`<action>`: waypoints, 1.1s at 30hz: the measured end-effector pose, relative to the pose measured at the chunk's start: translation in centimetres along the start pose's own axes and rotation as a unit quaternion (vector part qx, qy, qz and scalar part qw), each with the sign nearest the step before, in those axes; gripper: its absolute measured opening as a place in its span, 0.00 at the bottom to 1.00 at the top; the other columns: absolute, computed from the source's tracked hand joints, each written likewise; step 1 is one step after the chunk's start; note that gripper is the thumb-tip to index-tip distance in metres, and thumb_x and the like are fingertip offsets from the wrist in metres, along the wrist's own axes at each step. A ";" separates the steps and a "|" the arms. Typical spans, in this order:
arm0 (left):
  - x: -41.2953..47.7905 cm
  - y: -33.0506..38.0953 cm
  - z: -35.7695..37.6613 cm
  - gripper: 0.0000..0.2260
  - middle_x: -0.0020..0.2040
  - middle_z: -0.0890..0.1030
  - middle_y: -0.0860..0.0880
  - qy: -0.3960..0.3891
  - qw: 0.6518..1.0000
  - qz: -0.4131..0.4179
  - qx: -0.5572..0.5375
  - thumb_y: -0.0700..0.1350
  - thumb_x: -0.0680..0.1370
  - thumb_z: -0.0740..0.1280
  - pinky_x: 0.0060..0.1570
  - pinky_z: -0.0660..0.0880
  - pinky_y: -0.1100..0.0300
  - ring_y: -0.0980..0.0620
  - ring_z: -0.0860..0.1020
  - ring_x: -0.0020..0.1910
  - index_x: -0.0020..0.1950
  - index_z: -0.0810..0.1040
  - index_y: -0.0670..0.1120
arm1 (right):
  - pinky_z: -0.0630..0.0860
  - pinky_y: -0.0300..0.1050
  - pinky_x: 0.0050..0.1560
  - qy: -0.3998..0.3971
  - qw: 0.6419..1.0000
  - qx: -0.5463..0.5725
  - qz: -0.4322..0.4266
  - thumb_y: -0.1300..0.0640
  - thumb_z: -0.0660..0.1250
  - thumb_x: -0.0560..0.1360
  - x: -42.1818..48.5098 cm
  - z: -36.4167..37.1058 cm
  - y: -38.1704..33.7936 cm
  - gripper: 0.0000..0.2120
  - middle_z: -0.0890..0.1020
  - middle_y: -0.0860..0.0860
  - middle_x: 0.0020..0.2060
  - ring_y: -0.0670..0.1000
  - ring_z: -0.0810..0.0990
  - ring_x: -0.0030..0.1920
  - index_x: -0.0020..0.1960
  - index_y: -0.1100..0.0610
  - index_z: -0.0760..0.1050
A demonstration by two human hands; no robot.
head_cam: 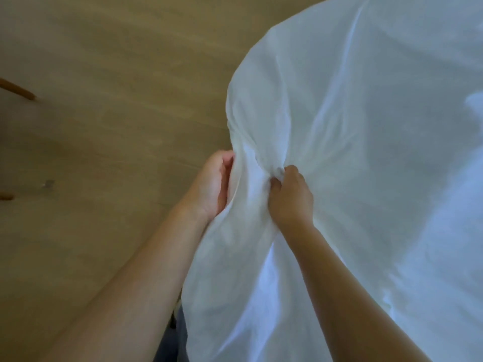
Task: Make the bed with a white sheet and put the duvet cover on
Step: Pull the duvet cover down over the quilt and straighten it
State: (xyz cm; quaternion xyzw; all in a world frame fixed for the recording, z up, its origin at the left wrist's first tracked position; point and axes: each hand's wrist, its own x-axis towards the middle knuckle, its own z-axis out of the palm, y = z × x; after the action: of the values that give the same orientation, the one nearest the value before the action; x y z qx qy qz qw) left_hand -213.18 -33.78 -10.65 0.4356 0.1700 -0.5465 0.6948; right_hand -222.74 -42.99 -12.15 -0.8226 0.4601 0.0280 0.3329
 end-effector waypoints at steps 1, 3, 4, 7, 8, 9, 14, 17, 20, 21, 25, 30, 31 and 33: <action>0.2 -0.7 -0.4 0.15 0.46 0.83 0.43 -0.006 1.000 -0.008 -0.013 0.45 0.73 0.59 0.45 0.80 0.58 0.47 0.82 0.45 0.48 0.83 0.42 | 0.61 0.44 0.46 0.009 1.000 0.016 -0.006 0.58 0.59 0.79 0.1 -0.1 0.3 0.09 0.78 0.57 0.52 0.60 0.74 0.54 0.57 0.61 0.70; 0.8 -2.2 -1.1 0.14 0.47 0.83 0.45 0.034 0.999 -0.002 0.042 0.44 0.76 0.58 0.49 0.76 0.59 0.49 0.81 0.48 0.51 0.81 0.42 | 0.62 0.42 0.38 0.030 0.993 0.115 0.008 0.59 0.59 0.79 0.1 -0.4 0.8 0.04 0.77 0.50 0.39 0.57 0.74 0.44 0.45 0.57 0.69; 1.1 -2.8 -1.3 0.13 0.45 0.84 0.49 0.051 0.992 0.015 0.113 0.44 0.78 0.57 0.47 0.75 0.63 0.52 0.80 0.47 0.50 0.81 0.44 | 0.64 0.40 0.36 0.043 0.983 0.176 0.021 0.59 0.60 0.78 -0.1 -0.7 0.9 0.07 0.75 0.47 0.35 0.53 0.74 0.39 0.41 0.55 0.68; 1.9 -4.4 -1.2 0.07 0.44 0.81 0.65 0.013 0.953 0.057 0.296 0.49 0.81 0.59 0.38 0.72 0.75 0.70 0.78 0.42 0.54 0.76 0.57 | 0.71 0.35 0.37 0.069 0.954 0.289 0.045 0.59 0.62 0.77 -0.7 -0.8 1.8 0.09 0.76 0.45 0.33 0.44 0.74 0.34 0.38 0.51 0.69; 2.2 -4.8 -1.1 0.08 0.47 0.78 0.69 -0.003 0.946 0.058 0.318 0.51 0.80 0.61 0.37 0.70 0.79 0.75 0.75 0.42 0.58 0.71 0.60 | 0.72 0.36 0.37 0.073 0.947 0.309 0.052 0.59 0.62 0.77 -0.6 -0.7 2.1 0.09 0.76 0.45 0.33 0.43 0.74 0.33 0.39 0.52 0.70; 2.8 -5.1 -1.2 0.13 0.50 0.75 0.70 -0.009 0.941 0.061 0.332 0.53 0.79 0.63 0.38 0.69 0.80 0.76 0.74 0.43 0.62 0.66 0.62 | 0.73 0.37 0.37 0.071 0.939 0.332 0.063 0.59 0.62 0.77 -0.5 -0.6 2.3 0.08 0.77 0.45 0.33 0.43 0.75 0.33 0.39 0.52 0.72; 4.5 -4.8 -3.0 0.06 0.42 0.83 0.55 0.023 0.946 0.048 0.319 0.48 0.79 0.63 0.30 0.72 0.73 0.66 0.79 0.34 0.48 0.79 0.49 | 0.70 0.32 0.33 0.094 0.950 0.292 0.059 0.55 0.67 0.74 0.9 0.8 3.3 0.08 0.76 0.45 0.32 0.38 0.72 0.30 0.39 0.52 0.71; 4.8 -3.2 -5.0 0.08 0.40 0.85 0.51 0.031 0.977 0.050 0.206 0.42 0.76 0.66 0.28 0.73 0.69 0.58 0.82 0.36 0.53 0.80 0.45 | 0.67 0.30 0.31 0.141 0.975 0.171 0.030 0.53 0.69 0.73 0.9 1.0 3.2 0.13 0.73 0.44 0.29 0.37 0.71 0.29 0.36 0.51 0.65; 5.5 -2.1 -6.0 0.13 0.38 0.85 0.50 0.033 0.987 -0.018 0.159 0.42 0.76 0.65 0.32 0.76 0.64 0.50 0.83 0.39 0.60 0.78 0.42 | 0.65 0.27 0.29 0.215 0.970 0.104 -0.040 0.57 0.68 0.71 0.1 -0.4 2.5 0.16 0.73 0.41 0.26 0.35 0.70 0.29 0.33 0.48 0.61; 6.0 -1.9 -6.2 0.13 0.37 0.85 0.50 0.026 0.987 -0.049 0.150 0.43 0.77 0.64 0.33 0.76 0.63 0.49 0.82 0.39 0.60 0.77 0.42 | 0.64 0.27 0.28 0.258 0.960 0.099 -0.046 0.58 0.67 0.70 0.1 -1.4 2.4 0.15 0.73 0.37 0.27 0.35 0.70 0.28 0.33 0.49 0.61; 7.0 -2.0 -7.2 0.15 0.47 0.85 0.46 -0.052 0.989 -0.104 0.090 0.47 0.69 0.67 0.39 0.79 0.59 0.48 0.83 0.45 0.54 0.82 0.47 | 0.63 0.32 0.27 0.348 0.934 0.085 0.001 0.58 0.67 0.69 1.6 -2.9 3.8 0.11 0.72 0.42 0.26 0.40 0.69 0.27 0.35 0.52 0.64; 7.7 -2.3 -7.6 0.21 0.50 0.84 0.50 -0.140 0.983 -0.092 0.078 0.66 0.65 0.63 0.38 0.79 0.61 0.53 0.83 0.48 0.45 0.86 0.56 | 0.59 0.45 0.34 0.334 0.942 -0.020 0.000 0.57 0.66 0.76 3.0 0.4 6.2 0.08 0.71 0.52 0.28 0.59 0.72 0.31 0.42 0.58 0.68; 7.8 -2.4 -7.7 0.22 0.50 0.85 0.51 -0.149 0.981 -0.089 0.087 0.68 0.63 0.61 0.37 0.79 0.62 0.54 0.83 0.48 0.45 0.86 0.57 | 0.60 0.45 0.34 0.339 0.940 -0.043 -0.017 0.56 0.65 0.76 3.2 0.9 6.4 0.09 0.73 0.55 0.28 0.61 0.74 0.31 0.42 0.60 0.69; 8.1 -2.6 -7.9 0.21 0.49 0.85 0.52 -0.155 0.979 -0.082 0.101 0.68 0.63 0.62 0.36 0.79 0.62 0.54 0.83 0.47 0.44 0.85 0.58 | 0.63 0.45 0.34 0.346 0.934 -0.080 -0.037 0.52 0.62 0.77 3.5 1.9 6.6 0.12 0.76 0.60 0.30 0.63 0.76 0.32 0.43 0.62 0.70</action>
State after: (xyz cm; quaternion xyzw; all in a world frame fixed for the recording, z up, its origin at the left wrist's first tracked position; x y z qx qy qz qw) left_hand -210.80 -32.55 -21.99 0.3980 0.0401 -0.6769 0.6179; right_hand -225.34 -46.80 -18.26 -0.8219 0.5119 -0.2343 0.0867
